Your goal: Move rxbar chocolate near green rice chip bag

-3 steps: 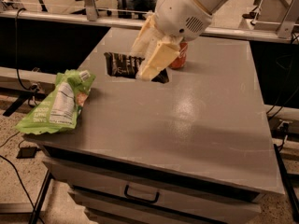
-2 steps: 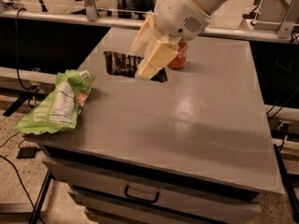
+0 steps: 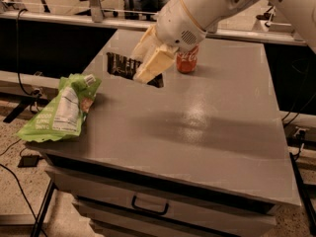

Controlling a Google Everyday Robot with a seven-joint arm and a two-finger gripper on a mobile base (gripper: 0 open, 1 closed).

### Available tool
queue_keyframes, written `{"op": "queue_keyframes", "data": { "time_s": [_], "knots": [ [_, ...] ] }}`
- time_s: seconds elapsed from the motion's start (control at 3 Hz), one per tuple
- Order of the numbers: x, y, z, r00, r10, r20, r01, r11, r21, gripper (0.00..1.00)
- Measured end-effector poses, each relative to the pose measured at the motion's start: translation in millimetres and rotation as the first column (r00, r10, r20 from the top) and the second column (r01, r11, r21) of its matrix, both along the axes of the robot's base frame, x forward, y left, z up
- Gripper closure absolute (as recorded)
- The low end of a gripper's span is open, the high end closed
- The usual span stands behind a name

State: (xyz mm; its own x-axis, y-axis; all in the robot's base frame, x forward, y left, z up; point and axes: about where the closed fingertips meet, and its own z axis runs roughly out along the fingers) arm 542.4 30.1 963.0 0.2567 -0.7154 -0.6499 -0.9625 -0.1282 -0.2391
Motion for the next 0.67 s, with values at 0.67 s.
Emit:
{"op": "queue_keyframes", "data": {
  "time_s": [0.67],
  "knots": [
    [11.5, 32.1, -63.0, 0.9956, 0.021, -0.091, -0.01, 0.992, 0.122, 0.97]
  ]
}}
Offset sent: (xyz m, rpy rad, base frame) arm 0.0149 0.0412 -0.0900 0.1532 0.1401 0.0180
